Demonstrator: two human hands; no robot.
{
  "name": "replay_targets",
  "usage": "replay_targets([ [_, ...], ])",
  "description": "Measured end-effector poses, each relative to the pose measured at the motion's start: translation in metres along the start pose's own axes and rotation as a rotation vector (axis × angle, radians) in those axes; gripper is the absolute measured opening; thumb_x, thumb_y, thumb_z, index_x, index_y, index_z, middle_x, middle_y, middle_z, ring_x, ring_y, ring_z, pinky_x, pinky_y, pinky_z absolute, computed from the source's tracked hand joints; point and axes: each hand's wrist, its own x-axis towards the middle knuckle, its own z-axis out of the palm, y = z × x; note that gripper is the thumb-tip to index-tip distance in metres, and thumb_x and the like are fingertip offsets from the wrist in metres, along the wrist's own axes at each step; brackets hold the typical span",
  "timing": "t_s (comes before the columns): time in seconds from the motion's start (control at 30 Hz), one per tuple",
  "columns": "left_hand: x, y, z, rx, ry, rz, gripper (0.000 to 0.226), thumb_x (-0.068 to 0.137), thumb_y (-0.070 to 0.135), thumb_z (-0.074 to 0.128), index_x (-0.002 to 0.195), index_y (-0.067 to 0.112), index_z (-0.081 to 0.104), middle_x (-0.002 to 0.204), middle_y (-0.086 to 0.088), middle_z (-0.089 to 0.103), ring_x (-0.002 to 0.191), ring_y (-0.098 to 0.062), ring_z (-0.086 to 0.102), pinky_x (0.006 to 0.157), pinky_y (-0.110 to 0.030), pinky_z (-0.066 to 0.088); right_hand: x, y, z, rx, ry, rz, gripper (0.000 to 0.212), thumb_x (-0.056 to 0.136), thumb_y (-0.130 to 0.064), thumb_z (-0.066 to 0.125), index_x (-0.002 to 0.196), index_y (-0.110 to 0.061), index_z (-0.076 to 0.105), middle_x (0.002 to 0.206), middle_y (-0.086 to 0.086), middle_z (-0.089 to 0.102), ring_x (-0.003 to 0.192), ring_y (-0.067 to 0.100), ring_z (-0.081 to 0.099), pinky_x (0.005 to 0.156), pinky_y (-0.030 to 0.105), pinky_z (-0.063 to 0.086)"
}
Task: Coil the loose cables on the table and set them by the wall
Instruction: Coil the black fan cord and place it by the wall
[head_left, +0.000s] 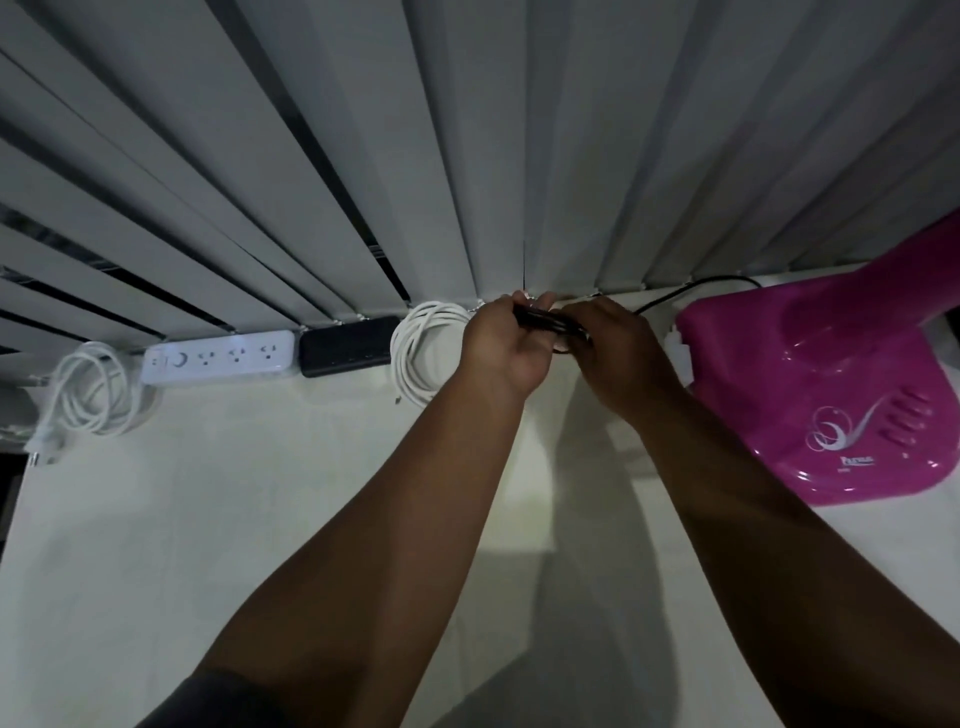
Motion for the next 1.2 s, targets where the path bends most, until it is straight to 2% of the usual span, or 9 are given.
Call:
replay_targets([
  [0.13,-0.002,0.012,-0.013,0.41,0.027,-0.009,0.04,0.104,0.034,0.036,0.114,0.001,0.057,0.093,-0.012,0.061,0.088,-0.023,0.061,0.09,-0.038,0.052,0.016,0.008,-0.015,0.006,-0.13,-0.001,0.01,0.09,-0.01,0.065,0.09,-0.001,0.07,0.077,0.013,0.069,0.073,0.026,0.064,0.061,0.024,0.034],
  [0.27,-0.007,0.033,-0.039,1.214,0.179,0.37,0.038,0.09,0.045,0.059,0.075,0.011,0.07,0.07,-0.004,0.069,0.05,-0.009,0.053,0.056,-0.029,0.042,0.042,0.016,-0.032,0.039,-0.329,0.094,0.014,0.093,-0.013,0.063,0.08,-0.016,0.068,0.07,-0.001,0.065,0.061,0.01,0.057,0.053,0.006,0.035],
  [0.37,-0.002,0.041,-0.042,1.436,0.014,0.795,0.027,0.079,0.032,0.076,0.096,0.013,0.071,0.092,-0.004,0.07,0.08,-0.01,0.062,0.075,-0.021,0.047,0.062,0.012,-0.037,-0.035,-0.492,0.069,0.028,0.091,-0.019,0.065,0.065,-0.027,0.06,0.059,-0.012,0.06,0.052,0.0,0.055,0.047,0.008,0.036],
  [0.47,0.012,0.04,-0.035,1.911,-0.172,0.7,0.026,0.085,0.031,0.07,0.098,0.009,0.074,0.093,-0.006,0.074,0.088,-0.016,0.067,0.078,-0.022,0.049,0.075,0.009,-0.029,-0.091,-0.582,0.06,0.031,0.089,-0.02,0.067,0.061,-0.03,0.058,0.059,-0.013,0.06,0.059,0.011,0.06,0.05,0.015,0.036],
  [0.57,0.026,0.039,-0.038,1.929,-0.111,0.629,0.021,0.091,0.02,0.06,0.08,0.005,0.071,0.079,-0.009,0.075,0.074,-0.019,0.068,0.071,-0.029,0.05,0.078,0.012,-0.015,-0.114,-0.481,0.061,0.009,0.087,-0.016,0.07,0.095,-0.013,0.074,0.088,0.007,0.073,0.09,0.027,0.067,0.067,0.026,0.044],
  [0.63,0.038,0.037,-0.043,1.648,-0.011,0.55,0.021,0.093,0.012,0.055,0.075,0.006,0.064,0.071,-0.008,0.07,0.062,-0.015,0.064,0.062,-0.026,0.049,0.072,0.018,-0.007,-0.098,-0.287,0.078,0.034,0.085,-0.011,0.072,0.118,-0.005,0.069,0.117,0.017,0.069,0.109,0.03,0.063,0.09,0.029,0.046],
  [0.87,0.065,0.011,-0.057,1.032,0.23,0.442,0.02,0.091,0.0,0.051,0.1,0.015,0.044,0.076,-0.013,0.065,0.041,-0.013,0.057,0.044,-0.028,0.053,0.004,0.025,0.036,-0.218,-0.053,0.197,0.029,0.089,-0.015,0.061,0.114,0.0,0.069,0.119,0.021,0.065,0.11,0.04,0.059,0.094,0.044,0.048],
  [1.03,0.071,0.005,-0.061,1.207,0.264,0.551,0.017,0.091,0.008,0.057,0.102,0.019,0.053,0.089,-0.018,0.07,0.051,-0.025,0.065,0.044,-0.037,0.056,-0.02,0.036,0.057,-0.257,-0.091,0.136,0.044,0.095,-0.018,0.059,0.129,0.009,0.057,0.138,0.029,0.054,0.13,0.042,0.051,0.109,0.052,0.041],
  [1.2,0.062,0.01,-0.07,2.2,0.284,0.862,0.034,0.093,0.04,0.05,0.112,0.014,0.061,0.108,-0.015,0.065,0.094,-0.035,0.065,0.067,-0.032,0.043,-0.025,0.04,0.066,-0.298,-0.137,0.141,0.05,0.098,-0.017,0.053,0.14,0.008,0.044,0.149,0.029,0.042,0.14,0.042,0.038,0.119,0.051,0.027],
])
